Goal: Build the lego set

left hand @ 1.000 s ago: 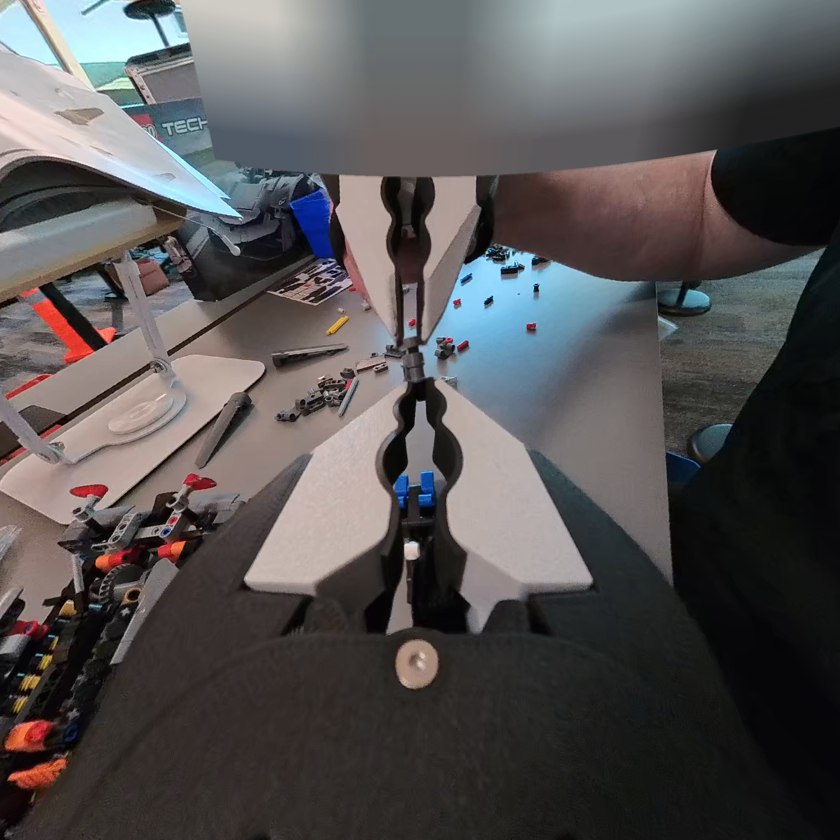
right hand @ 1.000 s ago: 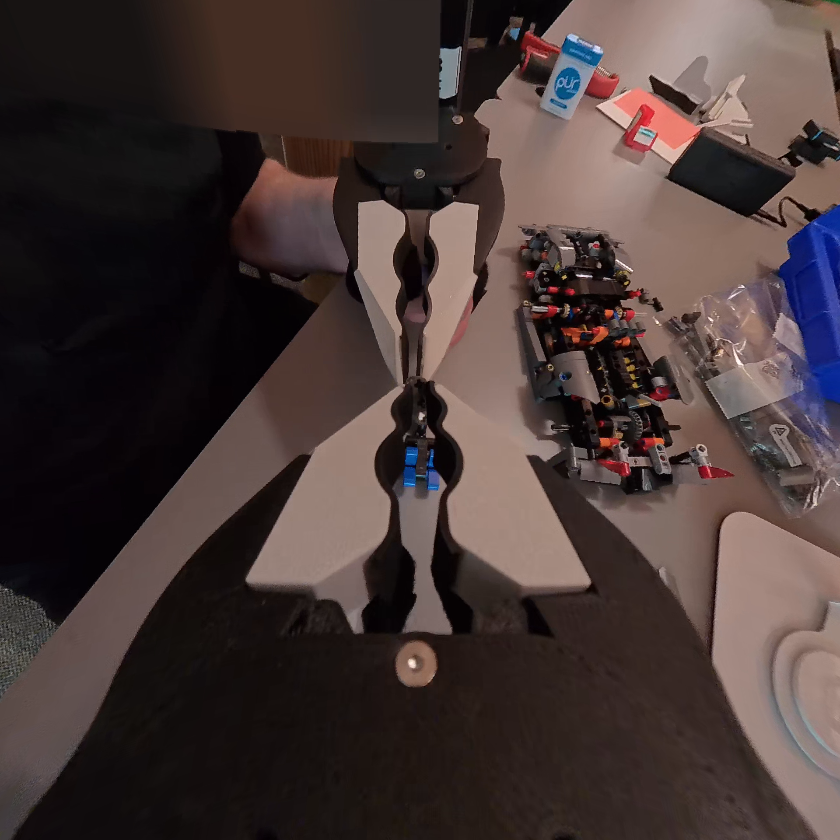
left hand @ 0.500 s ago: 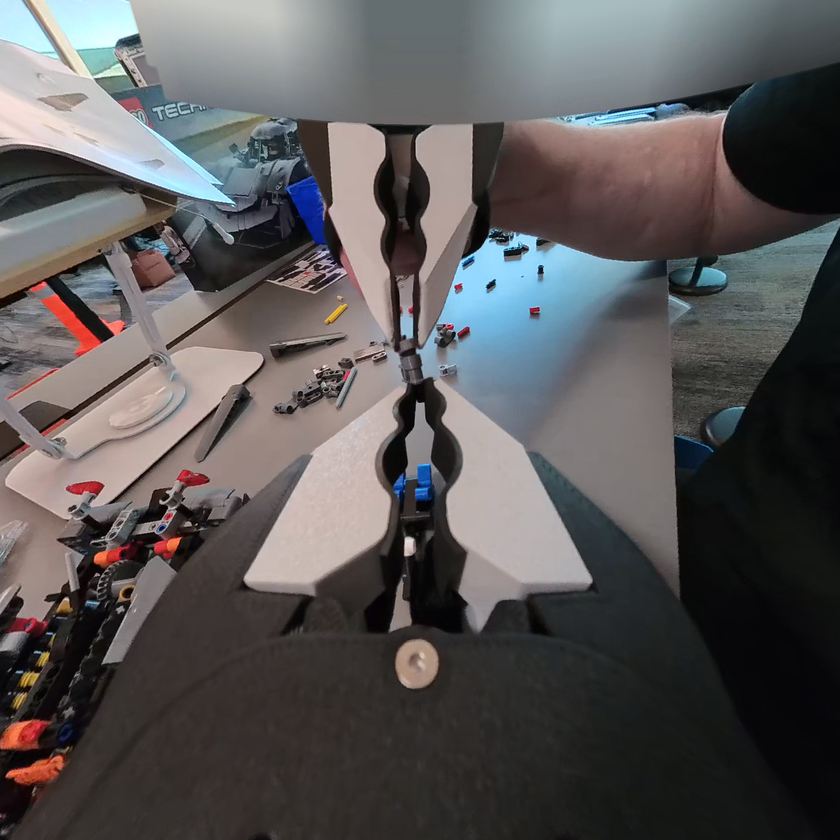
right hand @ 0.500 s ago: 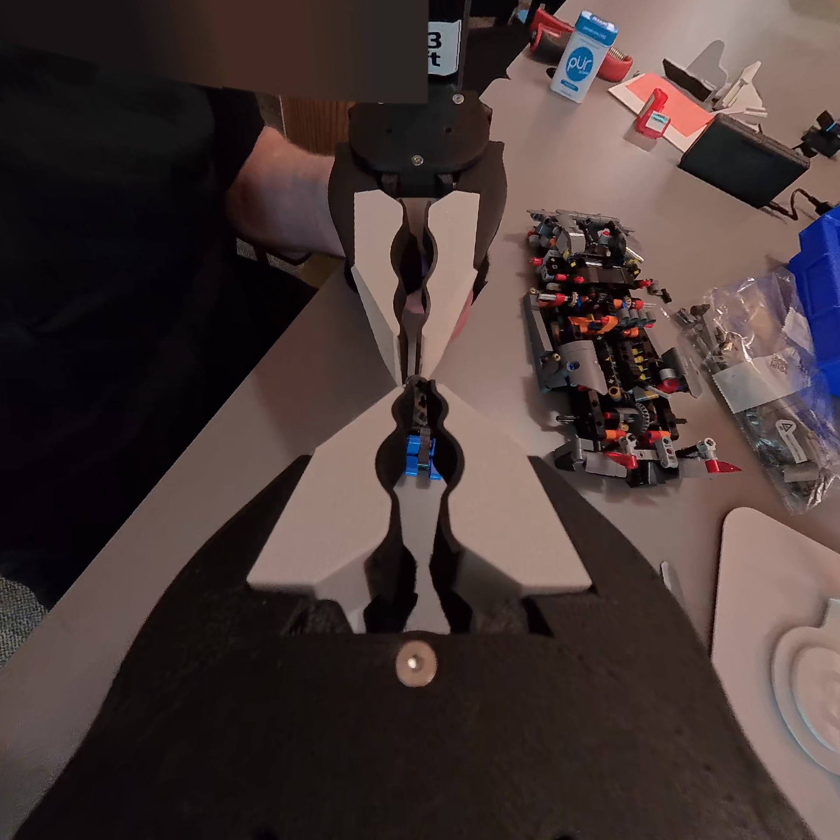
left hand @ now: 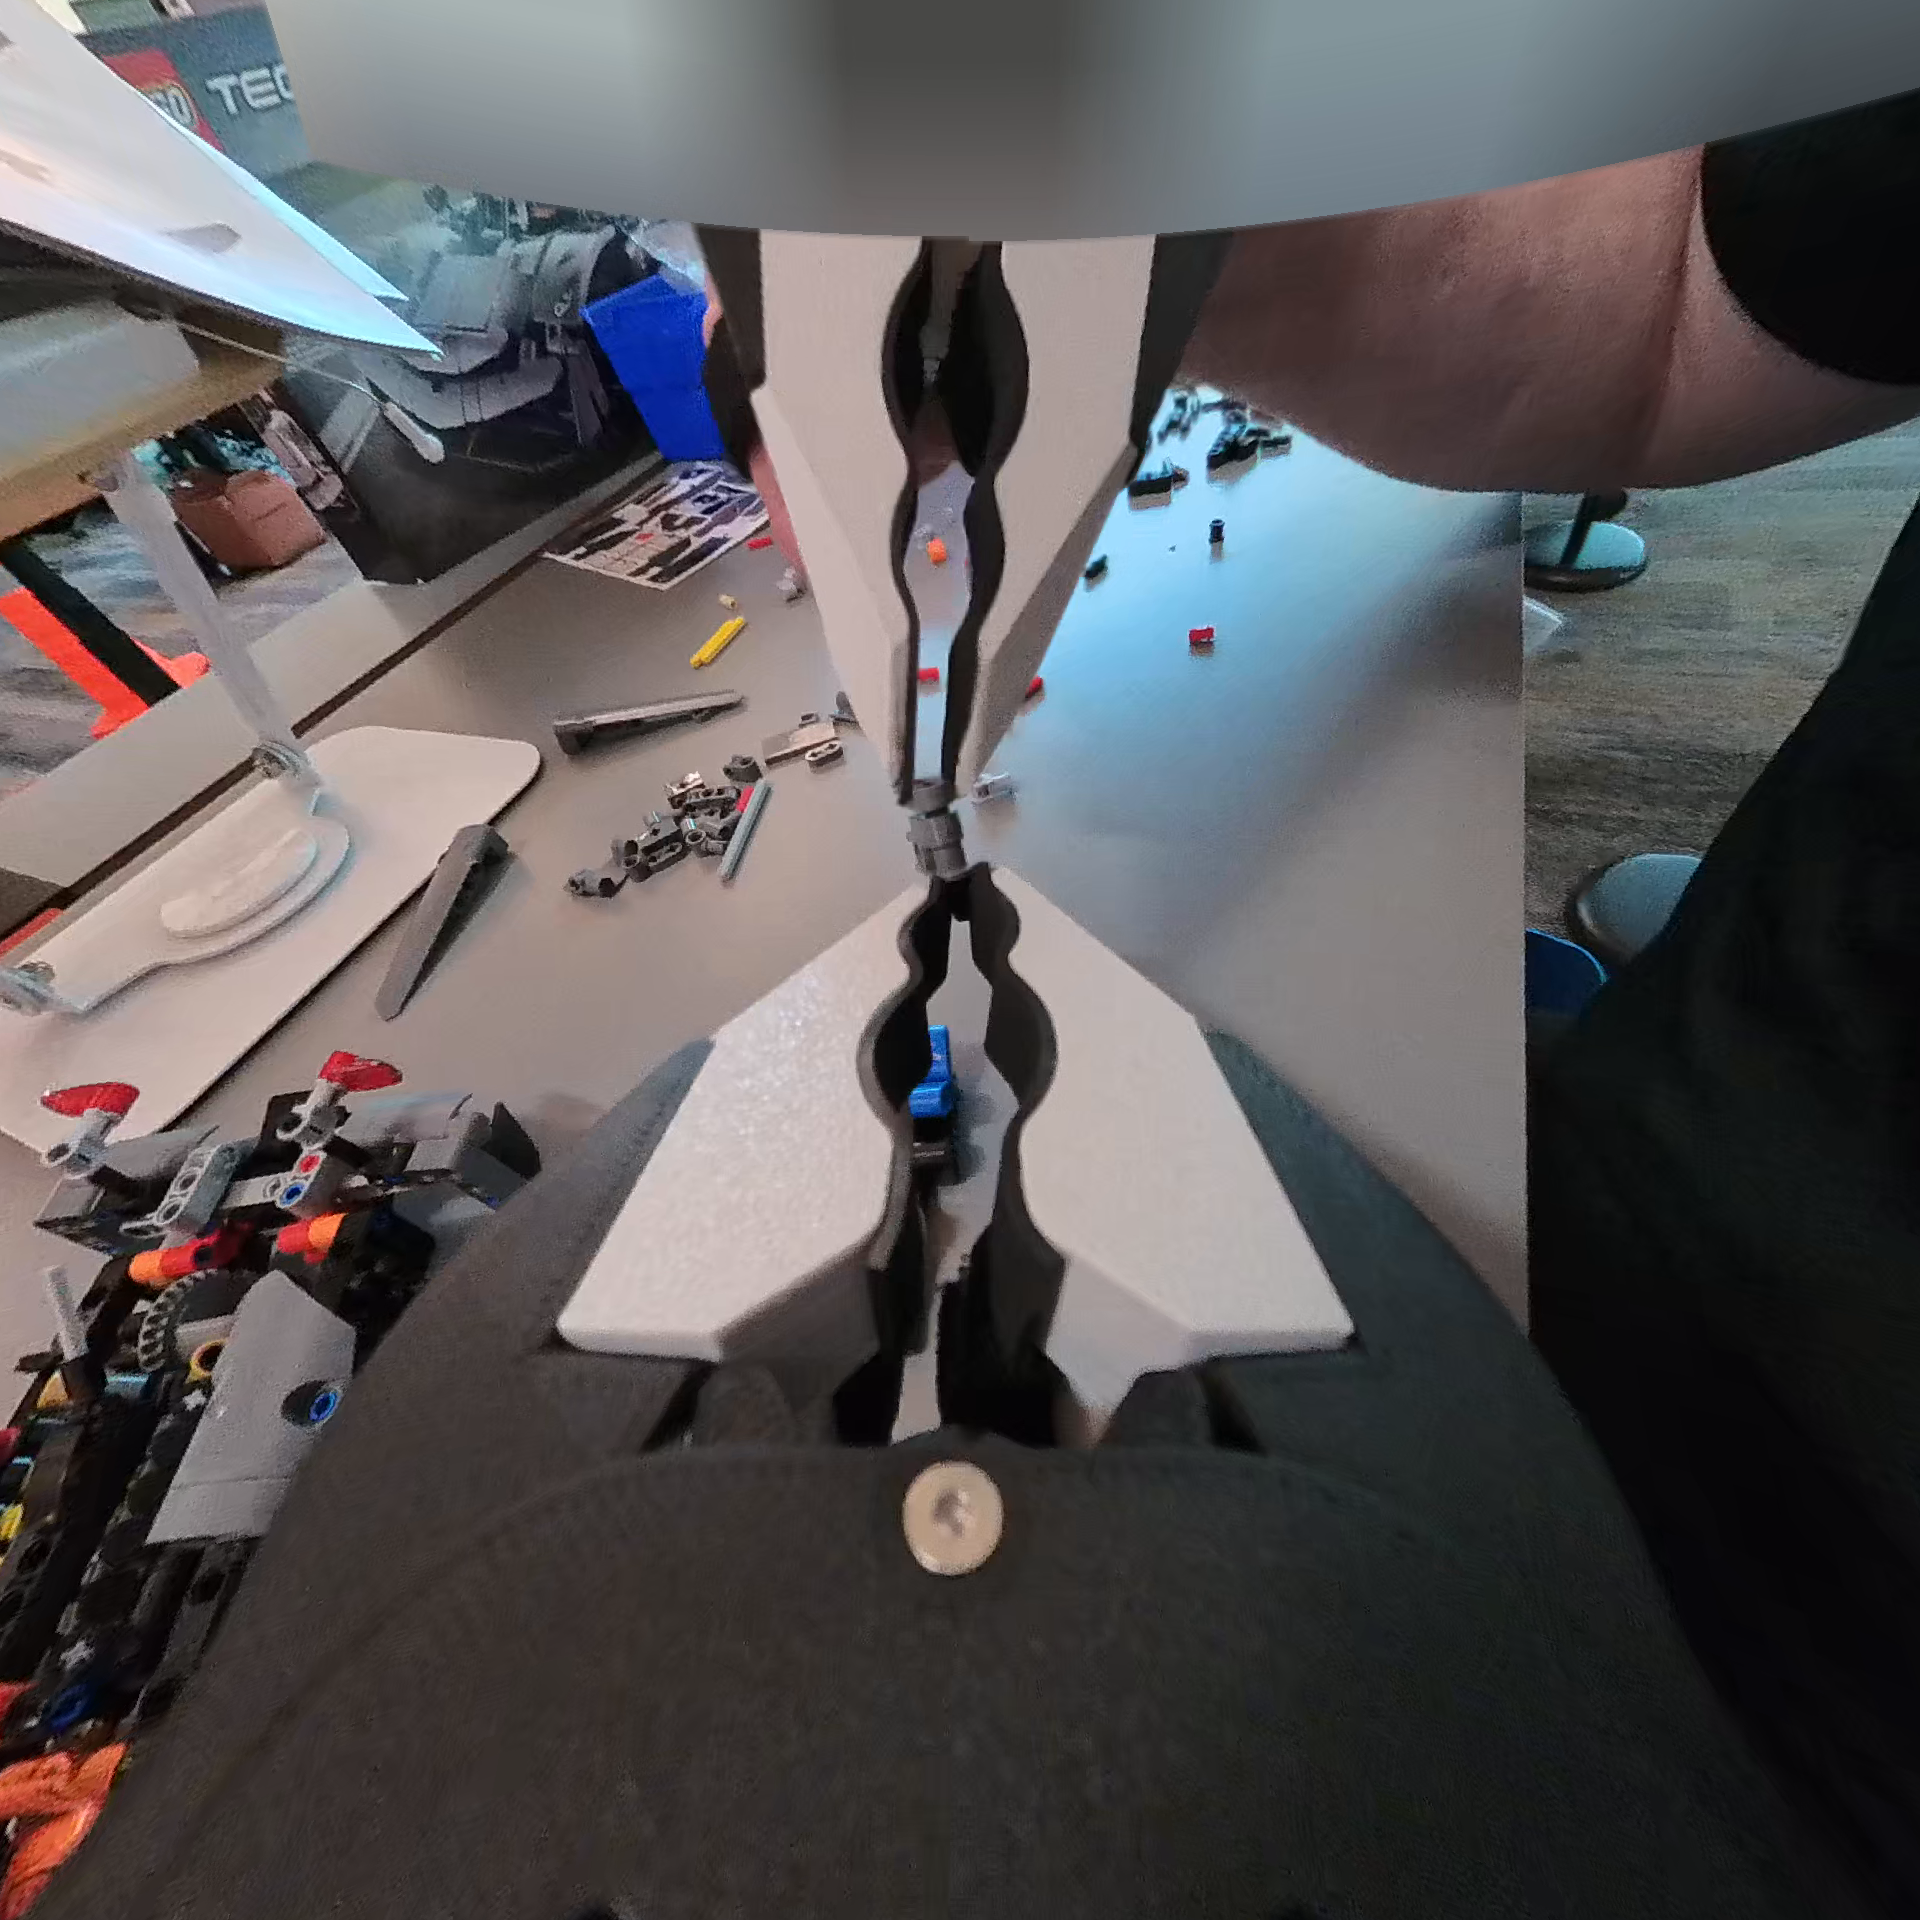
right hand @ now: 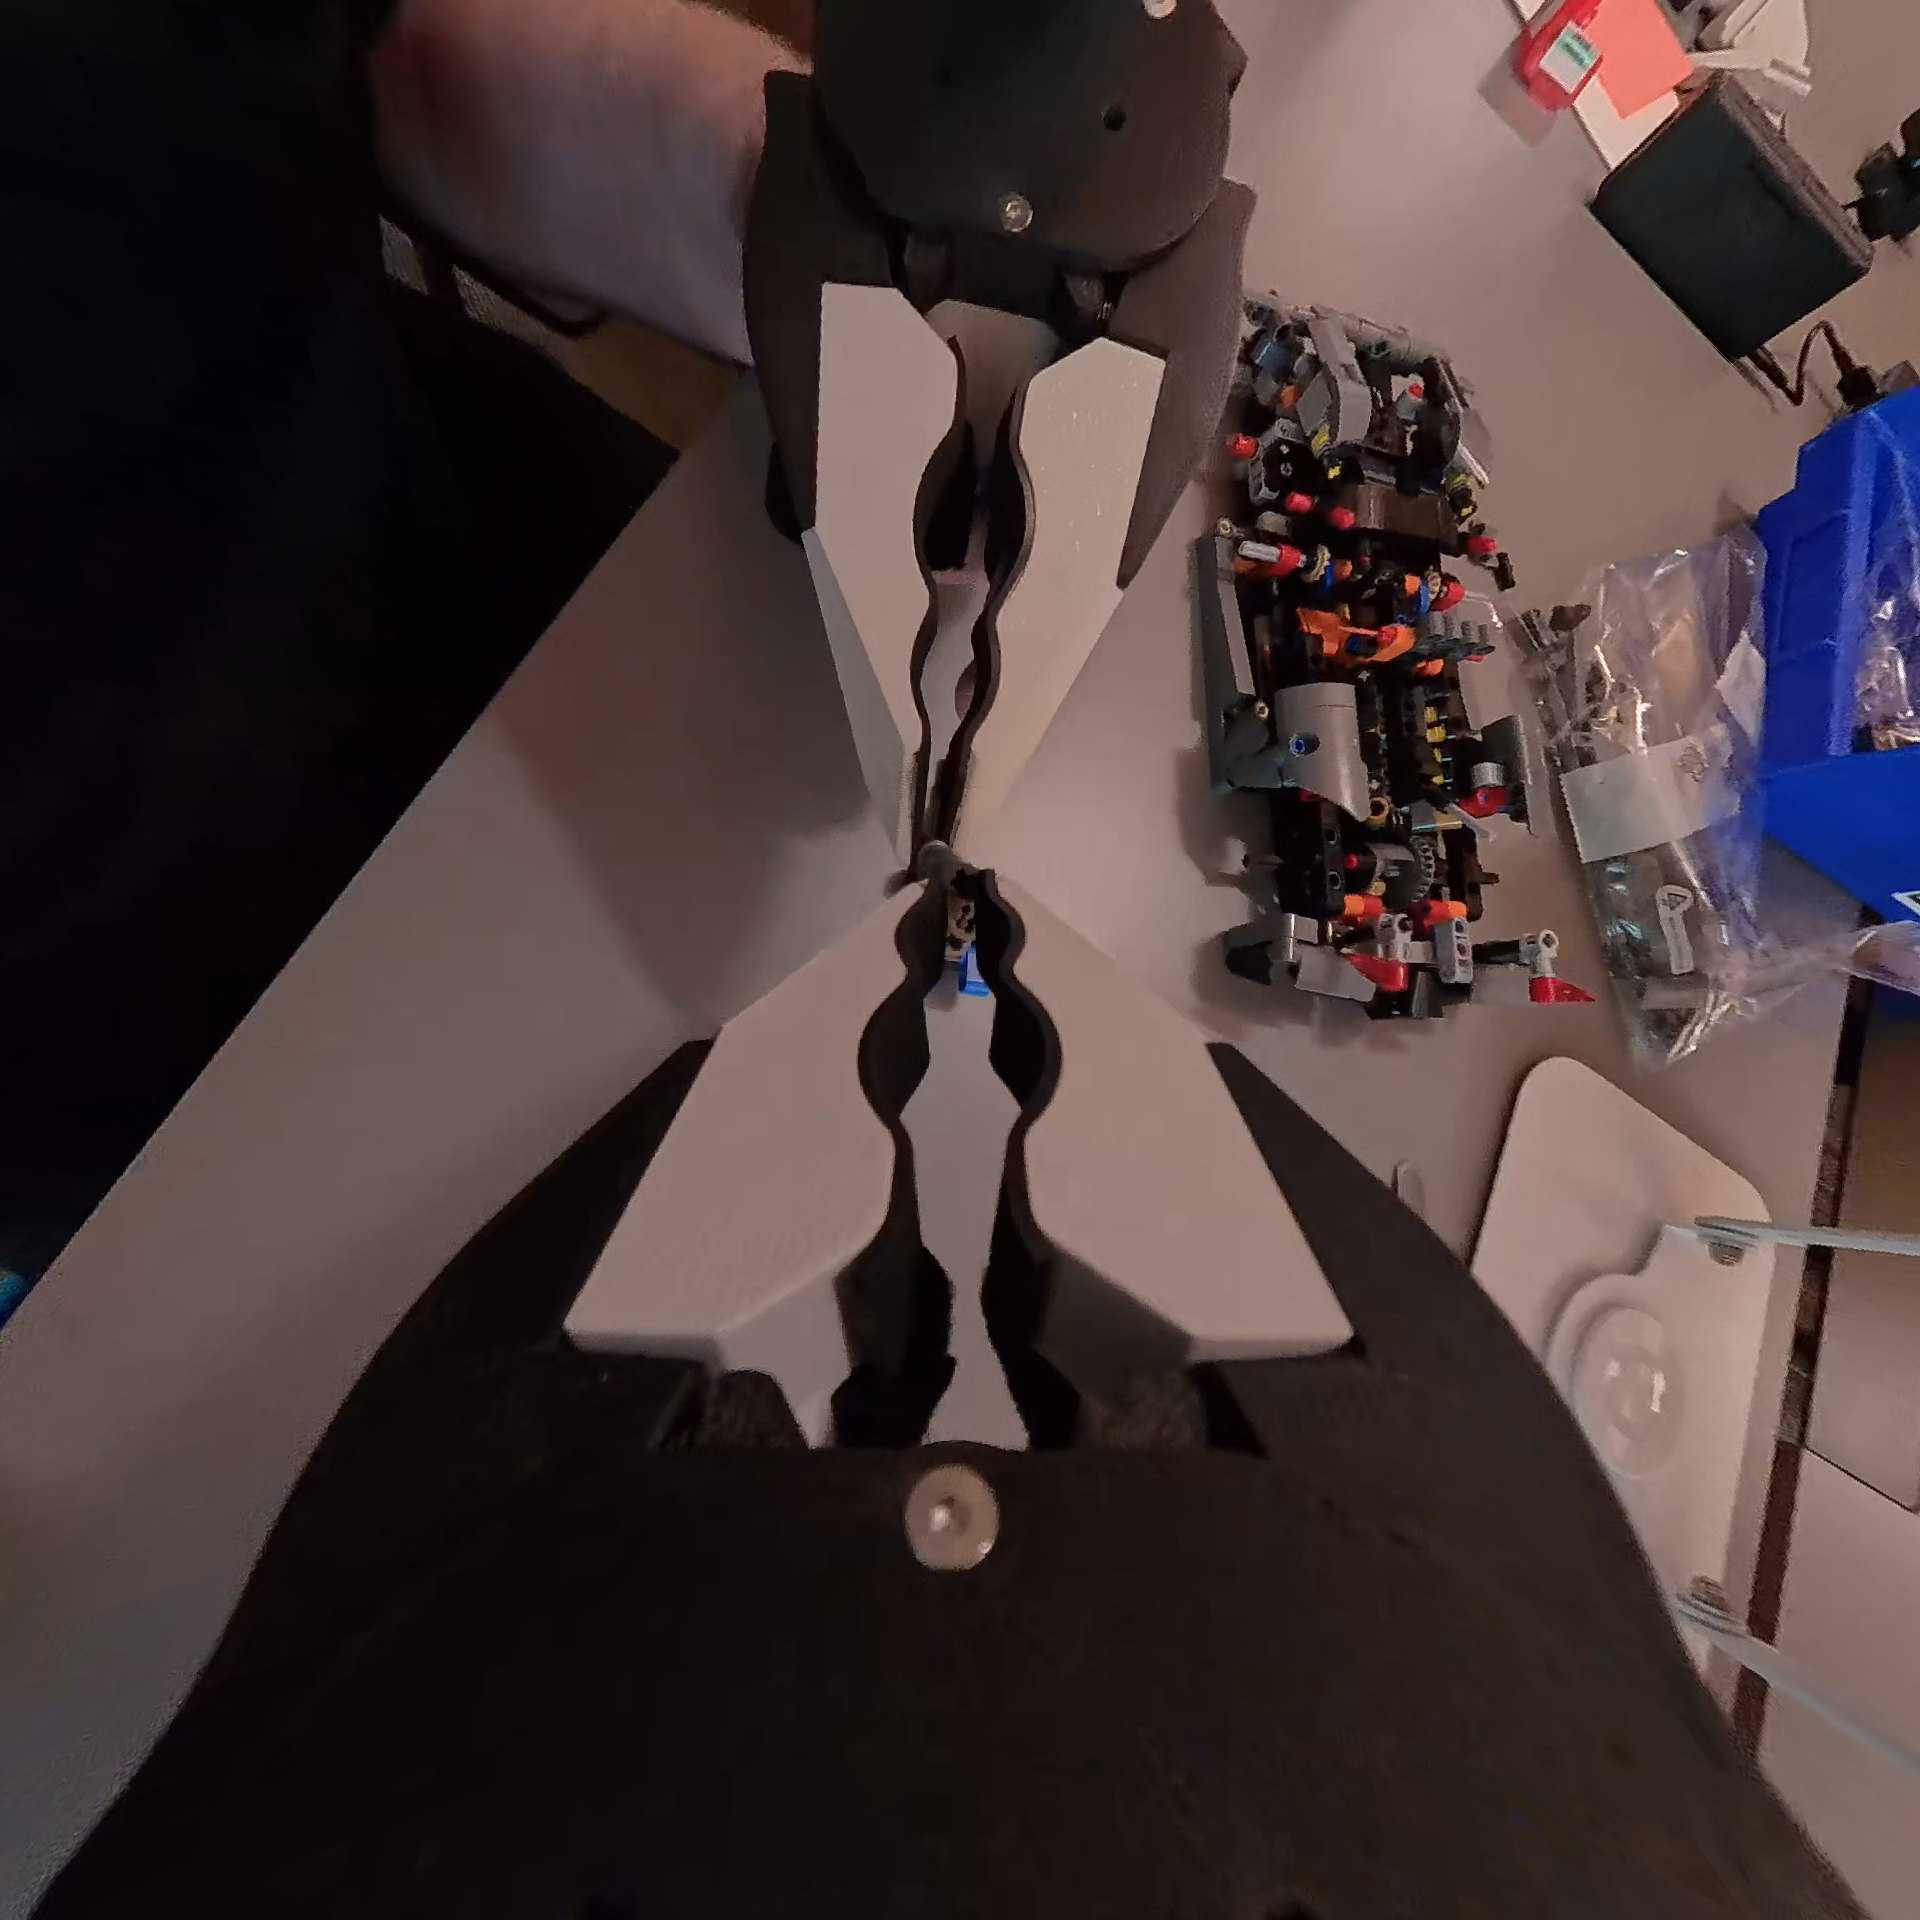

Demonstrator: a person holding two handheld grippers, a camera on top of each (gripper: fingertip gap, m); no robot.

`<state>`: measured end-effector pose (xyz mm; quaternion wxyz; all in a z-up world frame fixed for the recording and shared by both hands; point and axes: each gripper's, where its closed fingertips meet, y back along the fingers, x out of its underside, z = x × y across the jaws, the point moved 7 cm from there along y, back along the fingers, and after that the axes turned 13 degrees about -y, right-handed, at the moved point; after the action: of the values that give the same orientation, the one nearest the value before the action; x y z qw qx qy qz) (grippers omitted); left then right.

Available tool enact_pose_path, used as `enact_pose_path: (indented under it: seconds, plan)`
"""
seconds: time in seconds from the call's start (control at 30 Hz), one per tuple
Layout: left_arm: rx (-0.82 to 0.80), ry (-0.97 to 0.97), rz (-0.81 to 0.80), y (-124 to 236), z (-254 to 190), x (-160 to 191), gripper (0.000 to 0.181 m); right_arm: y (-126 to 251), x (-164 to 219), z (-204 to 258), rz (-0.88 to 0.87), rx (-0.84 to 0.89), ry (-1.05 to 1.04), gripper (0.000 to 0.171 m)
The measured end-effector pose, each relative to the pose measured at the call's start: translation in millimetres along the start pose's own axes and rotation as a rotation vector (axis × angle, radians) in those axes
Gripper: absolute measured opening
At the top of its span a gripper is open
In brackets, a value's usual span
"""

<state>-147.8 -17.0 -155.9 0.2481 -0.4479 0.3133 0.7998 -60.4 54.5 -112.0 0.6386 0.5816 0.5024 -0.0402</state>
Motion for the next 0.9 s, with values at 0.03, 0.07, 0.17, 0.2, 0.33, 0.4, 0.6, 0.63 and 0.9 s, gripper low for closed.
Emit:
enact_pose_path:
  seconds: [0.03,0.07,0.17,0.2,0.33,0.4,0.6,0.63,0.9]
  plan:
    - [0.006,0.000,0.003,-1,0,0,0.001,0,0,2,0.011,0.011,0.009,0.002]
    - [0.010,0.001,0.006,-1,-1,0,0.001,0,1,3,0.024,0.021,0.016,0.002]
    - [0.016,-0.006,0.033,-5,-3,2,0.001,-3,4,5,0.056,0.035,0.025,0.002]
    - [0.017,-0.004,0.034,-5,-3,3,0.001,-3,5,5,0.058,0.036,0.025,0.002]
    - [0.022,0.007,0.036,-6,-4,3,0.001,-4,6,7,0.061,0.057,0.042,0.002]
    - [0.025,0.009,0.040,-7,-4,4,0.001,-5,6,8,0.072,0.066,0.053,0.002]
    - [0.013,0.018,0.045,-7,-4,5,0.001,-6,6,8,0.083,0.085,0.064,0.002]
    - [0.016,0.016,0.052,-8,-4,6,0.001,-7,7,9,0.089,0.086,0.071,0.002]
    - [0.011,0.015,0.069,-9,-4,8,0.000,-11,7,11,0.116,0.114,0.099,0.002]
